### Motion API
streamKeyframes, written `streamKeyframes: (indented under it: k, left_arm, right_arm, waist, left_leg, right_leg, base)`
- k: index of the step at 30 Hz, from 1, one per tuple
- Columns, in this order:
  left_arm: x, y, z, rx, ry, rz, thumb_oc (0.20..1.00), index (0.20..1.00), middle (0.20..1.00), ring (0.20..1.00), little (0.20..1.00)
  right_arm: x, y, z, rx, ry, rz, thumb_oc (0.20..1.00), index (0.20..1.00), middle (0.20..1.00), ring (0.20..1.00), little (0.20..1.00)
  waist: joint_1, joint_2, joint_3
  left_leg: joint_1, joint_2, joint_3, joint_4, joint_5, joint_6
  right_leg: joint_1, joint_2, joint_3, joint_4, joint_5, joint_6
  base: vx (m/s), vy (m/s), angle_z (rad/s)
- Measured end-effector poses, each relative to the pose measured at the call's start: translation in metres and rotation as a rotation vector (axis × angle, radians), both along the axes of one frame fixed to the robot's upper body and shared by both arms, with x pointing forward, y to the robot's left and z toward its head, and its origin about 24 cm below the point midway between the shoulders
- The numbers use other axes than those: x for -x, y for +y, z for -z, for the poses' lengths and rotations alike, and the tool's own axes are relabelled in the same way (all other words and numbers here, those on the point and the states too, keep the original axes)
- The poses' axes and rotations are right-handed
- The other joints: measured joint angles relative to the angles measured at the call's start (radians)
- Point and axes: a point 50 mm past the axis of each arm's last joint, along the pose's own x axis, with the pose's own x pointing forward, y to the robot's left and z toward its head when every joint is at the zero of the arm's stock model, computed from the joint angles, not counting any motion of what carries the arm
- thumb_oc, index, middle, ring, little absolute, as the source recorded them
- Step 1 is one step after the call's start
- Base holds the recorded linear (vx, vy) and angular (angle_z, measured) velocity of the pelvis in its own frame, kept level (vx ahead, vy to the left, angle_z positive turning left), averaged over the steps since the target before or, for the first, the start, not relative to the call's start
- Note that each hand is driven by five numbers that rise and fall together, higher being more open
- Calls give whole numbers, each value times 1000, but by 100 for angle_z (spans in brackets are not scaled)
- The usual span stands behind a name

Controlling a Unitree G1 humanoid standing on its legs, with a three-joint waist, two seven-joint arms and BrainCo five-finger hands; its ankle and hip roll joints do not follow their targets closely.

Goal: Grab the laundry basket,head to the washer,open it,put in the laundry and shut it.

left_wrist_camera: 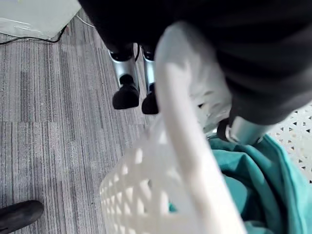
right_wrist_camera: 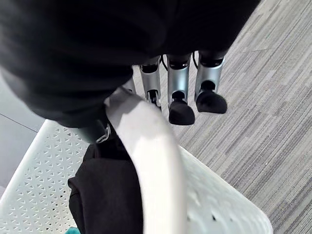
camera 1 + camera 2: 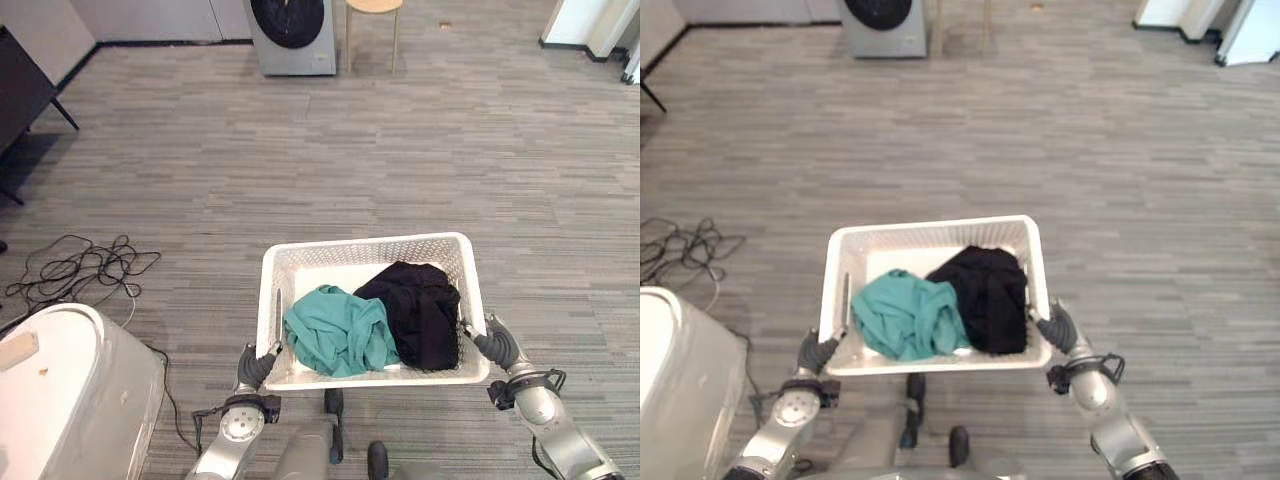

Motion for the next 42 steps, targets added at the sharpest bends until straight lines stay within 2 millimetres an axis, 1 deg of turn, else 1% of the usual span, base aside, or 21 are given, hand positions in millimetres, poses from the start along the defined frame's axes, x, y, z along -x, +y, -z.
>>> streamKeyframes:
  k: [2,4,5,6,8,9,11,16,19,20,21,23,24,25,28,32,35,38,40,41,42]
  left_arm:
    - [16,5,7,-3,45,-17,200,200,200,200,200]
    - [18,6,4,-7,31,-17,200,200,200,200,200]
    - [10,10,-3,-20,1,-14,200,200,200,200,200]
    - [8,11,-4,-22,-7,-16,200,200,200,200,200]
    - [-2,14,-12,-32,-41,-16,200,200,200,200,200]
    - [-3,15,-13,-33,-47,-18,200,200,200,200,200]
    - [-7,18,-19,-44,-74,-10,200,200,200,200,200]
    - [-8,16,-14,-35,-49,4,200,200,200,200,200]
    - [-2,14,-8,-26,-20,-2,200,200,200,200,200]
    - [3,14,-5,-26,-5,-3,200,200,200,200,200]
    - [6,12,-2,-19,6,-4,200,200,200,200,200]
    - [9,7,1,-3,14,-4,200,200,200,200,200]
    - [10,5,2,5,17,-4,200,200,200,200,200]
    - [10,2,2,14,16,-5,200,200,200,200,200]
    - [-4,5,-9,-4,-33,13,200,200,200,200,200]
    - [-12,0,-14,2,-61,30,200,200,200,200,200]
    - [-11,0,-14,6,-63,26,200,200,200,200,200]
    - [-3,1,-8,10,-32,13,200,200,200,200,200]
    - [8,2,-6,16,-16,6,200,200,200,200,200]
    - [12,4,-5,13,-1,0,200,200,200,200,200]
    - [12,6,-5,4,-1,2,200,200,200,200,200]
  right_arm:
    - [7,7,10,-46,37,8,200,200,200,200,200]
    - [11,9,9,-62,25,16,200,200,200,200,200]
    - [6,11,6,-71,8,14,200,200,200,200,200]
    - [5,12,5,-78,6,12,200,200,200,200,200]
    - [1,14,4,-93,-1,13,200,200,200,200,200]
    - [1,14,2,-95,-5,7,200,200,200,200,200]
    - [-1,15,1,-113,-14,7,200,200,200,200,200]
    - [2,12,8,-113,26,16,200,200,200,200,200]
    - [4,11,15,-114,64,20,200,200,200,200,200]
    - [8,10,19,-117,79,25,200,200,200,200,200]
    - [10,8,20,-111,85,24,200,200,200,200,200]
    - [9,4,20,-97,84,25,200,200,200,200,200]
    - [7,2,17,-85,75,16,200,200,200,200,200]
    - [4,-1,14,-72,66,9,200,200,200,200,200]
    - [-2,0,5,-77,21,11,200,200,200,200,200]
    - [-4,-3,-1,-83,-8,34,200,200,200,200,200]
    - [-3,-3,1,-82,-8,45,200,200,200,200,200]
    - [-2,-2,4,-84,10,37,200,200,200,200,200]
    - [3,-1,5,-89,21,24,200,200,200,200,200]
    - [12,1,12,-97,57,26,200,200,200,200,200]
    - [13,3,13,-109,57,27,200,200,200,200,200]
  waist:
    - [21,-10,-1]
    - [23,-8,-16]
    - [23,-2,-12]
    - [25,-2,-12]
    - [15,14,10]
    - [11,26,10]
    - [-8,25,15]
    - [-67,30,23]
    - [-71,39,27]
    - [-72,28,18]
    - [-71,20,11]
    - [-62,26,4]
    - [-57,45,2]
    - [-42,76,-2]
    - [-20,24,18]
    - [-14,-15,34]
    - [-12,17,27]
    - [15,34,25]
    - [36,39,11]
    - [43,18,-20]
    - [39,5,-22]
  left_leg:
    - [155,-1,30,-82,-1,32]
    - [195,-20,56,-115,-37,42]
    - [212,-24,86,-129,-47,28]
    - [226,-34,109,-140,-41,25]
    - [317,-45,118,-168,-77,24]
    - [330,-39,100,-170,-131,-3]
    - [364,-45,106,-188,-126,20]
    - [433,-64,47,-186,-195,9]
    - [528,-64,25,-166,-226,-33]
    - [549,-76,20,-141,-231,-34]
    - [558,-83,22,-94,-241,-48]
    - [435,-62,41,240,-250,-87]
    - [402,-42,55,330,-250,-80]
    - [339,36,109,504,-245,-52]
    - [246,57,102,544,-276,-43]
    - [134,28,107,238,-269,-22]
    - [20,26,104,-113,-116,-26]
    - [5,31,98,-156,-50,11]
    - [33,25,97,-76,-69,32]
    - [77,-8,119,-60,6,89]
    - [100,-28,126,-68,-18,112]
  right_leg:
    - [74,-17,51,50,-89,40]
    - [-8,-46,44,234,-140,114]
    - [-178,-67,37,544,-185,211]
    - [-227,-90,18,627,-186,220]
    - [-328,-158,-83,663,-206,183]
    - [-355,-161,-107,628,-209,179]
    - [-421,-163,-150,507,-183,177]
    - [-508,-158,-243,142,62,174]
    - [-472,-144,-238,140,119,139]
    - [-444,-146,-231,148,124,129]
    - [-407,-145,-218,149,151,80]
    - [-360,-139,-191,149,193,29]
    - [-351,-133,-182,145,191,15]
    - [-315,-87,-174,139,173,-23]
    - [-246,-70,-108,97,142,-47]
    - [-90,-74,-71,-13,122,-29]
    - [16,-31,-45,-82,56,12]
    - [100,-10,7,-74,8,7]
    - [161,-23,33,-55,-70,18]
    - [120,-69,19,159,-173,94]
    - [101,-79,17,230,-183,100]
  base:
    - [283,75,-71]
    - [393,46,-69]
    - [331,9,-49]
    - [376,-6,-65]
    - [457,-32,-52]
    - [435,-62,-33]
    - [431,-116,-2]
    - [406,-194,35]
    - [570,-378,46]
    - [199,-224,43]
    - [310,-376,43]
    - [351,-367,19]
    - [422,-241,-29]
    - [266,-127,-37]
    - [493,-121,-35]
    - [509,-10,-34]
    - [579,-5,-29]
    - [546,60,-52]
    - [733,126,-82]
    - [618,114,-55]
    - [455,80,-39]
